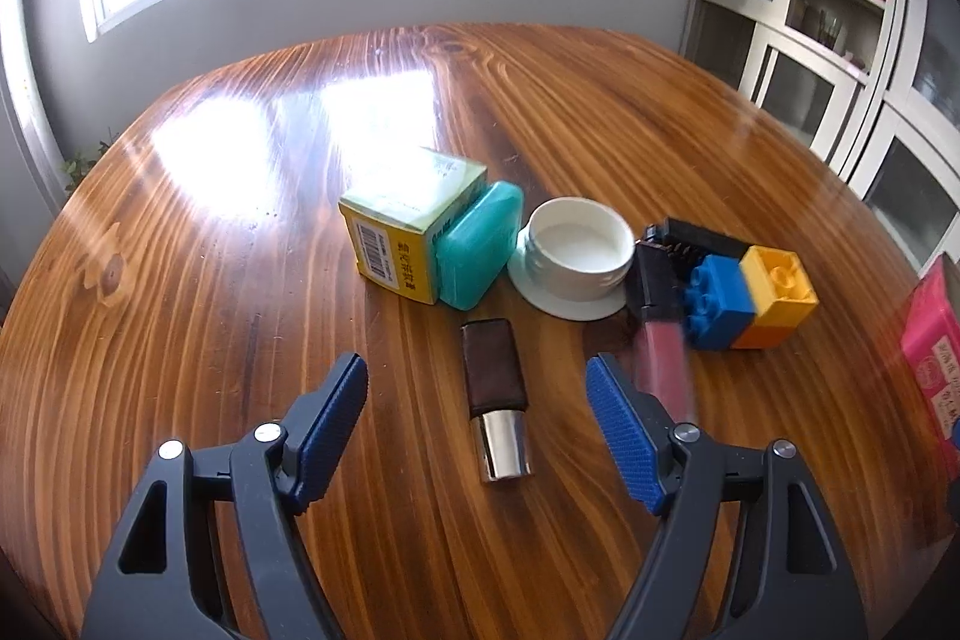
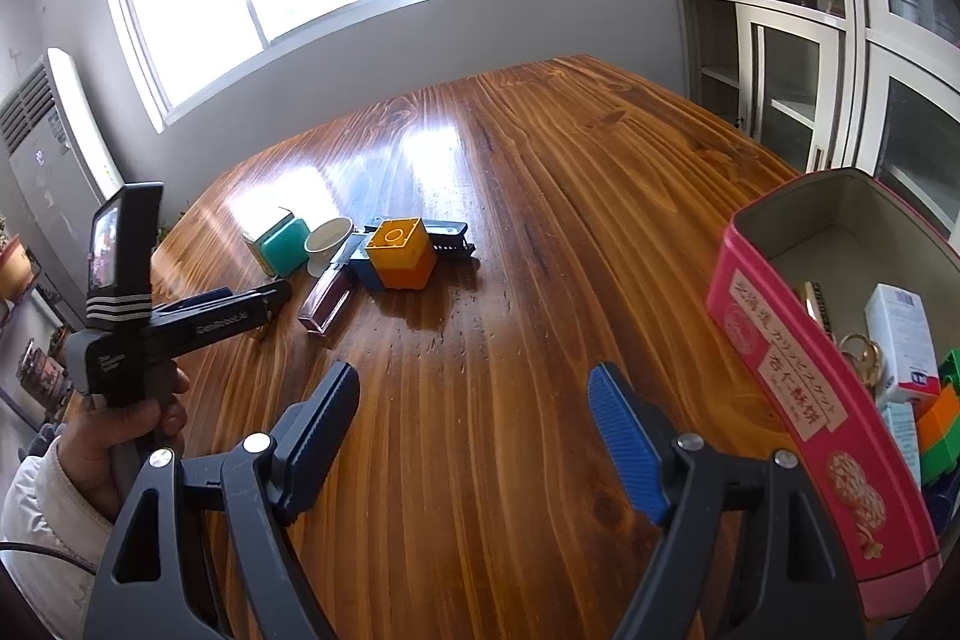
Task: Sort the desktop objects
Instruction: 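Grasp the dark lipstick with the left tool while the right tool grasps the yellow-orange brick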
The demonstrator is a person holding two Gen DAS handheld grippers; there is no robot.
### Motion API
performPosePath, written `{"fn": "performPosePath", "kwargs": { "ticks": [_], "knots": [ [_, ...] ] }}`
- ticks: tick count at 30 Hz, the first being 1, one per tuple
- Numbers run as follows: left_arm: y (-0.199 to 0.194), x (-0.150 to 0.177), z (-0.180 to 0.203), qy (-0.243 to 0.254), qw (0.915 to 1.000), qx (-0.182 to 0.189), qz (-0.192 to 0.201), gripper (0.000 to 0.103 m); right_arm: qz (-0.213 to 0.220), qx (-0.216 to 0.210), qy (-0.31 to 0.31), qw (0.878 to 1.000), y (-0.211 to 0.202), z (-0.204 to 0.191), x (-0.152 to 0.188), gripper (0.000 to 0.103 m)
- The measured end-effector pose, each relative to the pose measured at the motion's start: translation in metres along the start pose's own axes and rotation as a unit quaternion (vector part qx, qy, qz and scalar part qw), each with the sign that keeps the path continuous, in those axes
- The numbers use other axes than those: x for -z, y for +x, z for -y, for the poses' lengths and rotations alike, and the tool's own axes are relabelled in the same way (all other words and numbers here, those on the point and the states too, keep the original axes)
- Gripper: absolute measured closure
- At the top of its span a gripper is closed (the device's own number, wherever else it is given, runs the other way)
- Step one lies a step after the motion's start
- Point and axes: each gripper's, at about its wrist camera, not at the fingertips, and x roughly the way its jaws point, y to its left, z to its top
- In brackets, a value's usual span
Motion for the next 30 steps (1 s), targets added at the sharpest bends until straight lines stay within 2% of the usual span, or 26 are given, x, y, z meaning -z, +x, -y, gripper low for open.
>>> {"fn": "performPosePath", "kwargs": {
  "ticks": [1, 3, 4, 6, 8, 11, 17, 22, 28, 30],
  "knots": [
    [0.003, 0.000, 0.000, 0.000, 1.0000, 0.001, -0.006, 0.038, -0.001, 0.000, -0.001, 1.000, 0.002, -0.001, -0.001, 0.021],
    [0.009, -0.002, -0.002, -0.003, 0.9998, 0.008, -0.017, 0.061, -0.003, -0.003, -0.001, 1.000, 0.006, -0.003, -0.003, 0.021],
    [0.010, -0.003, -0.003, -0.004, 0.9998, 0.009, -0.019, 0.063, -0.005, -0.007, -0.001, 1.000, 0.009, -0.004, -0.005, 0.021],
    [0.009, -0.004, -0.003, -0.006, 0.9997, 0.013, -0.017, 0.076, -0.009, -0.011, -0.002, 1.000, 0.014, -0.007, -0.008, 0.021],
    [0.006, -0.001, -0.004, -0.007, 0.9996, 0.021, -0.017, 0.081, -0.018, -0.017, -0.008, 1.000, 0.022, -0.012, -0.012, 0.021],
    [-0.001, 0.003, -0.006, -0.009, 0.9990, 0.039, -0.016, 0.081, -0.027, -0.021, -0.014, 0.999, 0.036, -0.020, -0.019, 0.021],
    [-0.029, 0.009, -0.002, 0.004, 0.9986, 0.050, 0.018, 0.081, -0.056, -0.042, -0.008, 0.998, 0.074, -0.032, -0.038, 0.021],
    [-0.037, 0.008, -0.002, 0.006, 0.9982, 0.049, 0.034, 0.081, -0.060, -0.023, -0.026, 0.998, 0.103, -0.044, -0.051, 0.021],
    [-0.041, 0.005, -0.006, -0.004, 0.9978, 0.054, 0.039, 0.081, -0.068, -0.016, -0.030, 0.997, 0.128, -0.053, -0.062, 0.035],
    [-0.044, 0.006, -0.005, -0.003, 0.9978, 0.054, 0.040, 0.081, -0.070, -0.015, -0.026, 0.997, 0.133, -0.052, -0.064, 0.044]
  ]
}}
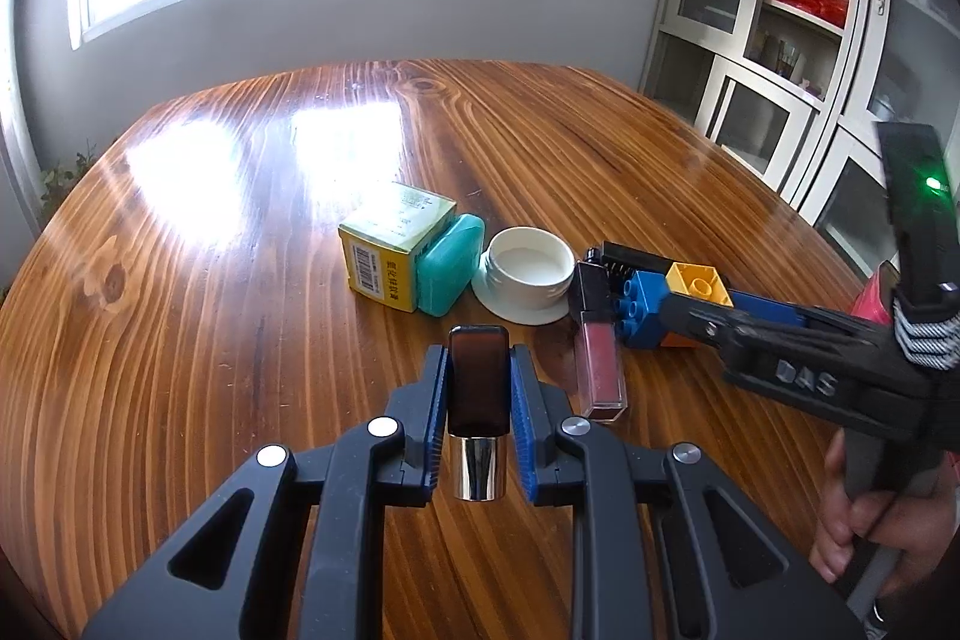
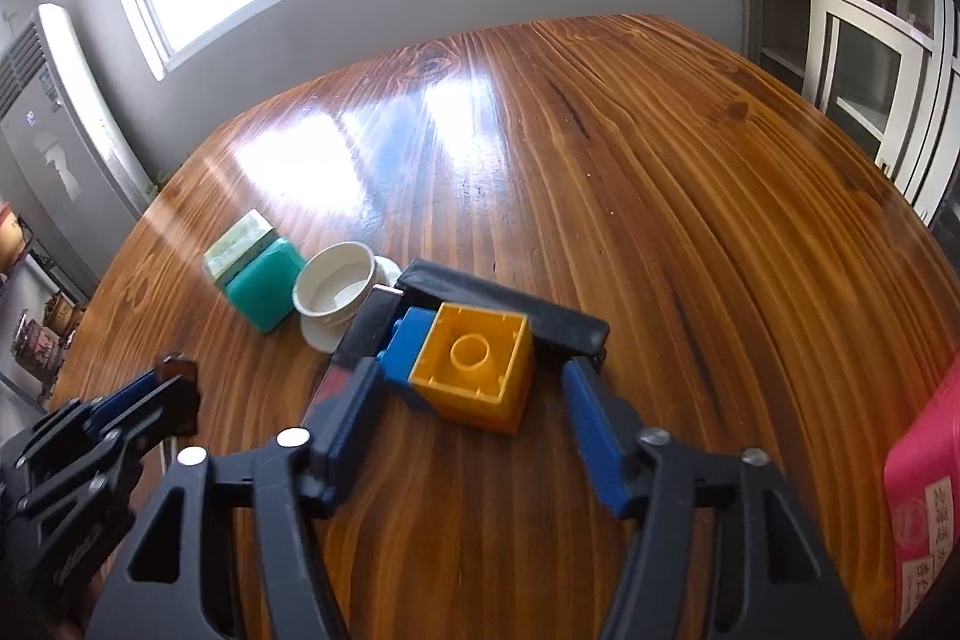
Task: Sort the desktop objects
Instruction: 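Grasp the dark lipstick with the left tool while the right tool grasps the yellow-orange brick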
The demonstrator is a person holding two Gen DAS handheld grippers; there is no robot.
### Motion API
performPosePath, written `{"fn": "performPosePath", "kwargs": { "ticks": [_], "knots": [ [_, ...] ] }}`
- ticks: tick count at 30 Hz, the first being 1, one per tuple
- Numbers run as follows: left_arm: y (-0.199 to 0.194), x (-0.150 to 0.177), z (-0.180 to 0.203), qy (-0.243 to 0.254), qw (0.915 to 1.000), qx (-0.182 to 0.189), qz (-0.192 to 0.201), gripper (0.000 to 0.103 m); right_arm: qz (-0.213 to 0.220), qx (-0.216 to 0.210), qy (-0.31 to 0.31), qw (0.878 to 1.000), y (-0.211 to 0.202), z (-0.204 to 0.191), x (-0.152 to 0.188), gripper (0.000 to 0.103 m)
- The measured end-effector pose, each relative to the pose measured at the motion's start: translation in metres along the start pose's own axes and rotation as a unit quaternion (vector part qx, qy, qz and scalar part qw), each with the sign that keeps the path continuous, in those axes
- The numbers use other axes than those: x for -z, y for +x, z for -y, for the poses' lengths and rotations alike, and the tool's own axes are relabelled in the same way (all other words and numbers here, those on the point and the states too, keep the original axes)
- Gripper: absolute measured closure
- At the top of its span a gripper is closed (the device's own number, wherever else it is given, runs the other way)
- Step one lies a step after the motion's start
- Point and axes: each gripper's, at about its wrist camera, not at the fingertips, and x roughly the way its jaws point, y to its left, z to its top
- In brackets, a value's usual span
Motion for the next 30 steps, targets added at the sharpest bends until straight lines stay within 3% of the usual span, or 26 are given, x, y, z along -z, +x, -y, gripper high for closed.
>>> {"fn": "performPosePath", "kwargs": {
  "ticks": [5, 9, 21, 30],
  "knots": [
    [0.004, 0.001, 0.002, 0.002, 1.0000, 0.000, -0.005, 0.081, 0.003, 0.003, 0.007, 1.000, 0.001, 0.007, 0.000, 0.059],
    [0.004, 0.002, 0.003, 0.003, 1.0000, -0.002, -0.006, 0.081, 0.009, 0.005, 0.010, 1.000, -0.002, 0.011, 0.001, 0.063],
    [0.008, 0.002, 0.002, 0.006, 1.0000, -0.004, -0.002, 0.081, 0.018, 0.028, -0.012, 0.999, 0.002, 0.008, 0.000, 0.064],
    [0.022, 0.006, -0.001, 0.004, 0.9996, -0.012, -0.024, 0.081, 0.012, 0.027, -0.013, 0.999, 0.004, 0.009, 0.001, 0.064]
  ]
}}
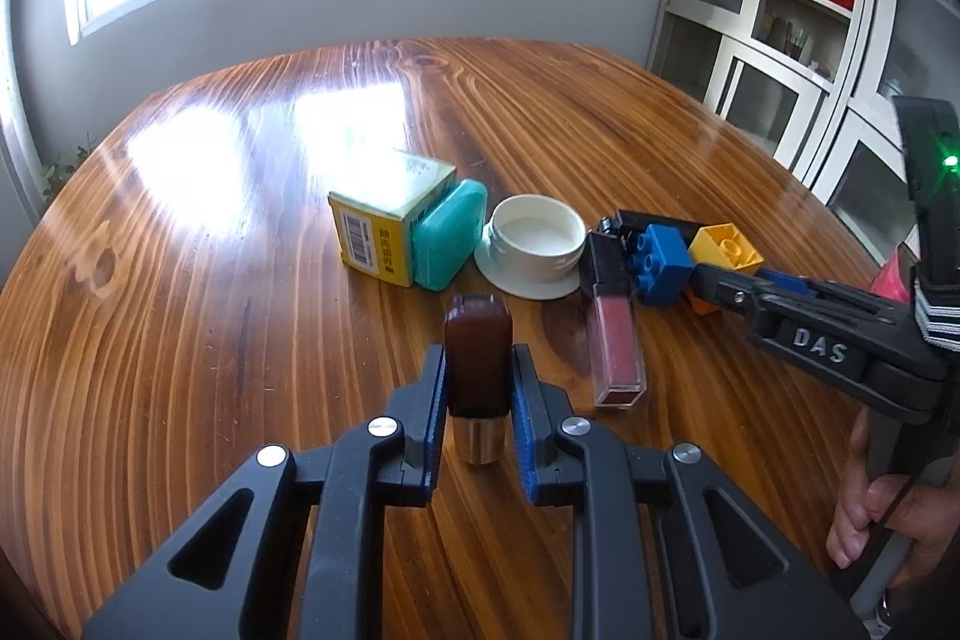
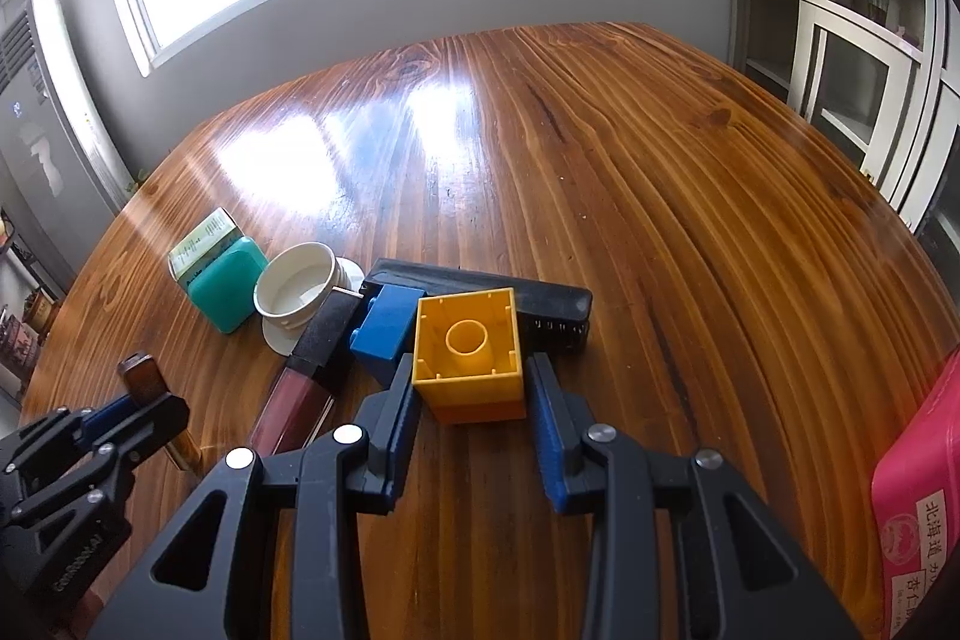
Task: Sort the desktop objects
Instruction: 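Grasp the dark lipstick with the left tool while the right tool grasps the yellow-orange brick, then carry the lipstick and brick into the pink tin and release both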
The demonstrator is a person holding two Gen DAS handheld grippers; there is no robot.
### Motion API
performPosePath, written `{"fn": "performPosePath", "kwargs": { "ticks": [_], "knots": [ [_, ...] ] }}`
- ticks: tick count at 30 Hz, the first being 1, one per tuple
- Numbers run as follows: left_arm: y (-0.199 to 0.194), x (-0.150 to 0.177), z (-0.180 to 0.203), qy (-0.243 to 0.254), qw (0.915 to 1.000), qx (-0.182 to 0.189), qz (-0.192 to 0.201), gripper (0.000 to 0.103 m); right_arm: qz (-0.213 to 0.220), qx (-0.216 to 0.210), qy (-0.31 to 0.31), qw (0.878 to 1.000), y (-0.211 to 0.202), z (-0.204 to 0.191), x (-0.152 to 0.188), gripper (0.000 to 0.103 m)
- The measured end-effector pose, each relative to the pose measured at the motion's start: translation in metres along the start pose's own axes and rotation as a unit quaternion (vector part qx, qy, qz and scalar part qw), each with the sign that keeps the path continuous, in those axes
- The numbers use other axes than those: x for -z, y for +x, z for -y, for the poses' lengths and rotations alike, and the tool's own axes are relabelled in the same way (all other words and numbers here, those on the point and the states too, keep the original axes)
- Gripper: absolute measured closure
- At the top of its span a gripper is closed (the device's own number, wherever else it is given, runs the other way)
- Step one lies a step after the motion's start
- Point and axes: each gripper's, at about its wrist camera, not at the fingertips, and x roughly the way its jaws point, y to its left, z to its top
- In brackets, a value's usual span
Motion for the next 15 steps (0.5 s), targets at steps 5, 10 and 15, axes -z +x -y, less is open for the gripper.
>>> {"fn": "performPosePath", "kwargs": {
  "ticks": [5, 10, 15],
  "knots": [
    [0.014, 0.001, -0.006, -0.016, 0.9996, 0.003, -0.023, 0.081, 0.002, -0.007, -0.001, 1.000, -0.001, -0.001, 0.002, 0.064],
    [0.013, 0.000, -0.009, -0.024, 0.9994, 0.008, -0.023, 0.081, 0.013, -0.014, 0.001, 1.000, -0.011, 0.000, 0.007, 0.066],
    [0.009, 0.001, -0.010, -0.022, 0.9996, 0.011, -0.015, 0.081, 0.023, -0.021, 0.010, 0.999, -0.019, 0.004, 0.012, 0.067]
  ]
}}
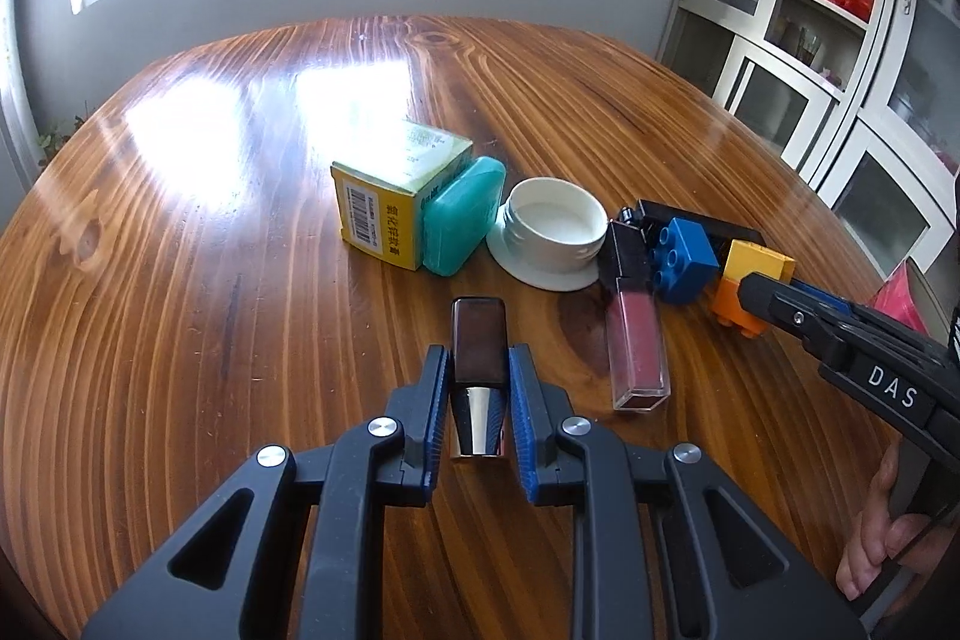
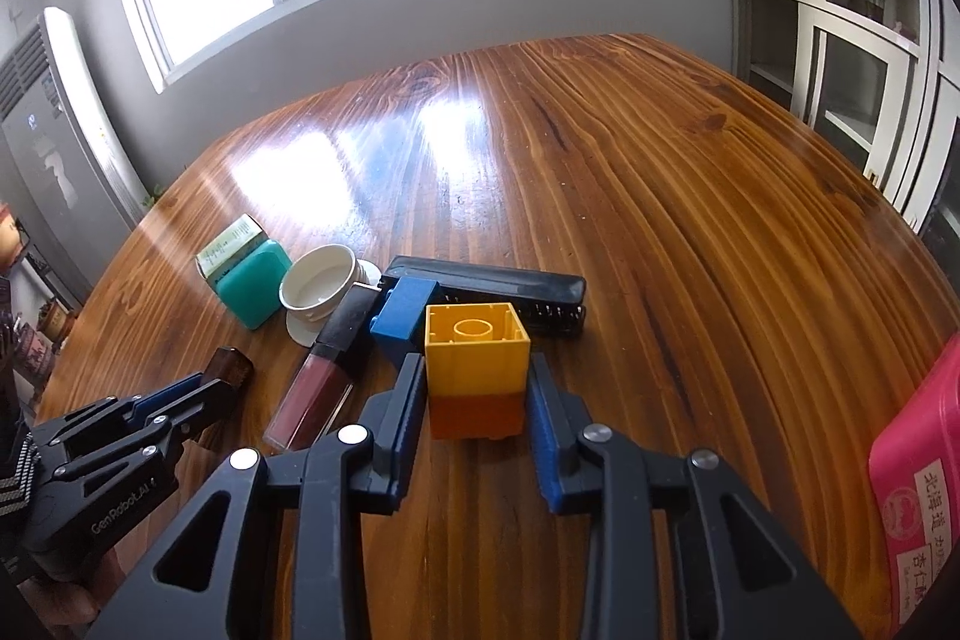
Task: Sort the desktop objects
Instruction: 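Carry the lipstick and brick into the pink tin and release both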
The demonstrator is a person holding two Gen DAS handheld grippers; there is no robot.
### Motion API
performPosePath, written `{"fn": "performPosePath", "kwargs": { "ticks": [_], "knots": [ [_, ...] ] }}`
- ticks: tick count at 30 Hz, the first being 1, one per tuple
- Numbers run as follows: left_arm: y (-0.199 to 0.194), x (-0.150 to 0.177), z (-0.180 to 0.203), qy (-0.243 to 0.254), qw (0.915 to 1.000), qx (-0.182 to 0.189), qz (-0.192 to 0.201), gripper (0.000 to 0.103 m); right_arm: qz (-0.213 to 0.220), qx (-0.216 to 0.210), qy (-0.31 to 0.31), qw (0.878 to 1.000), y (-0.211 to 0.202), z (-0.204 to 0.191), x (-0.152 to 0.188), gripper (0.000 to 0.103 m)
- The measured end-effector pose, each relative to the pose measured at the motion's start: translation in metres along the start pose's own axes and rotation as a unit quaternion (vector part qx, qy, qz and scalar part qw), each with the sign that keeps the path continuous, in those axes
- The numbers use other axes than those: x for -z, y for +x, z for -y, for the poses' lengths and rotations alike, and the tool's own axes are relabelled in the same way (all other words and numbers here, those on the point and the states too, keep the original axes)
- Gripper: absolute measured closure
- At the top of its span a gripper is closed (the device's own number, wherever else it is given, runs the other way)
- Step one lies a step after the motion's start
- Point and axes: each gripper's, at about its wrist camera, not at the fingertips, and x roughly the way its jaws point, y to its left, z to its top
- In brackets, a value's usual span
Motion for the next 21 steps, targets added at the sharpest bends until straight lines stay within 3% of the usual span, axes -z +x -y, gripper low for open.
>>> {"fn": "performPosePath", "kwargs": {
  "ticks": [21],
  "knots": [
    [-0.047, 0.006, 0.036, 0.030, 0.9973, 0.036, 0.056, 0.081, 0.050, -0.007, 0.032, 0.998, -0.066, 0.018, 0.028, 0.067]
  ]
}}
